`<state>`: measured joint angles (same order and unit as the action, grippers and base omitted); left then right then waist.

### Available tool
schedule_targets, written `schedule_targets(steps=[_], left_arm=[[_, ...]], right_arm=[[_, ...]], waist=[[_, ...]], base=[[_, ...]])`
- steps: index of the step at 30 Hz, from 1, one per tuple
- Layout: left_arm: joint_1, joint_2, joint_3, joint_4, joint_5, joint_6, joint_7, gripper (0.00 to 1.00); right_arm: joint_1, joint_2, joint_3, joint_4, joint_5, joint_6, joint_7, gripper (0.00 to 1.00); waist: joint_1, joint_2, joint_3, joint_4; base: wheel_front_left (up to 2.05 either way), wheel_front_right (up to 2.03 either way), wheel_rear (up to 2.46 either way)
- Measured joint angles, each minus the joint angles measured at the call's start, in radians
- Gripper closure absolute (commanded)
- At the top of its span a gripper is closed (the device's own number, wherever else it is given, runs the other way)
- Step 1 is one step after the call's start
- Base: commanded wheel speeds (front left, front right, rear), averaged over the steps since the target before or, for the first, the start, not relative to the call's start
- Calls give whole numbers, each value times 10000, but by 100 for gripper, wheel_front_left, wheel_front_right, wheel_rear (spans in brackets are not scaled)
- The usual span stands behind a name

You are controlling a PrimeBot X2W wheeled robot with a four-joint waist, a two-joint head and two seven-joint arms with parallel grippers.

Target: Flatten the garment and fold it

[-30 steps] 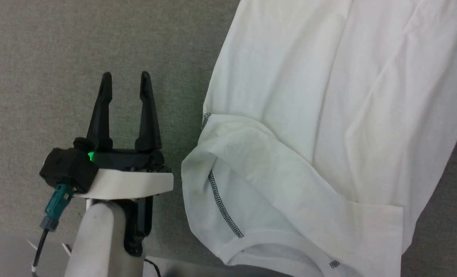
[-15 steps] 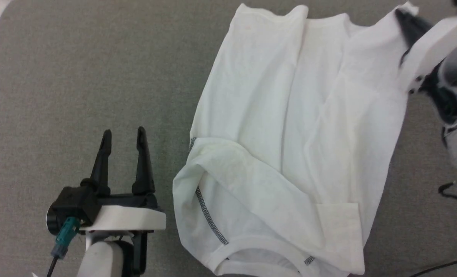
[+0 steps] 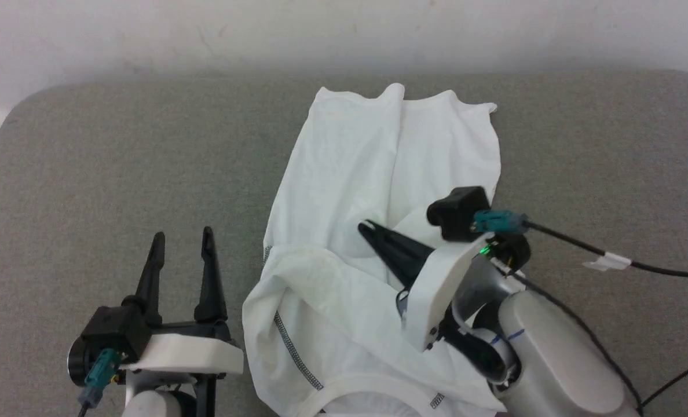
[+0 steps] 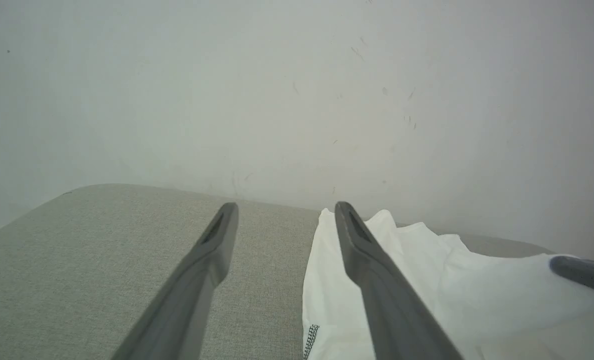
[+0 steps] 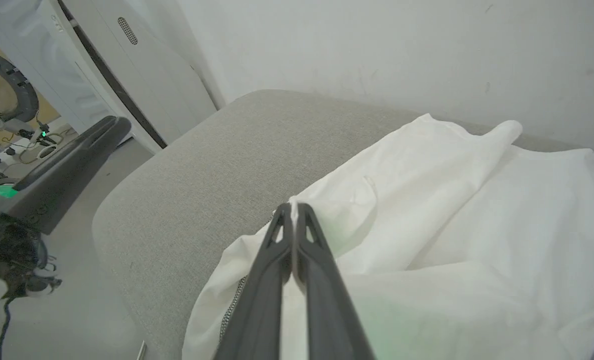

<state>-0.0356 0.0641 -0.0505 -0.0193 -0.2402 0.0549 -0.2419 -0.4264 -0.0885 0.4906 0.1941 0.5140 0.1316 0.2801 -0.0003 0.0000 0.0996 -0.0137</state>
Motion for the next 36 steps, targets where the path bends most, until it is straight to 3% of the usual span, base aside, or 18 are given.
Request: schedule_targets(steps=[5,13,20,21,22,23,24,31,36], left_arm=[[88,27,-155,23,0,-2,128,0],[50,15,-525,311,-63,-10,136,0],[-324,-13,-779,602,-151,-12,36,0],[-371,-17,-796,639,-151,-12,23,0],[-410,-23,-809,677,-155,-12,-2,0],[-444,-31,-811,715,-167,-10,-23,0],[-474,-36,-807,754,-169,-10,-46,0],[-525,-42,-698,1095,-240,-2,-115,0],[-478,-31,-533,1225,-242,88,-138,0]], right_arm=[[305,334,554,531,-217,0,-184,100],[55,349,2592,1022,1267,0,-1352,100],[-726,370,3754,2326,1806,0,-1967,100],[-764,364,3864,2562,1862,-2,-2040,97],[-800,362,3988,2796,1910,0,-2094,70],[-821,360,4098,2980,1937,0,-2134,51],[-828,364,4195,3158,2010,-2,-2169,0],[-1122,364,4847,3141,2265,0,-3620,0],[-1448,393,4362,3089,1626,0,-4976,0]], waist=[[1,0,-159,-39],[3,0,202,264],[3,0,767,513],[4,0,849,544],[4,0,930,574],[4,0,1000,599],[4,0,1063,620],[4,0,1036,635],[2,0,637,496]], base=[[0,0,0],[0,0,0],[0,0,0],[0,0,0],[0,0,0],[0,0,0],[0,0,0],[0,0,0],[0,0,0]])
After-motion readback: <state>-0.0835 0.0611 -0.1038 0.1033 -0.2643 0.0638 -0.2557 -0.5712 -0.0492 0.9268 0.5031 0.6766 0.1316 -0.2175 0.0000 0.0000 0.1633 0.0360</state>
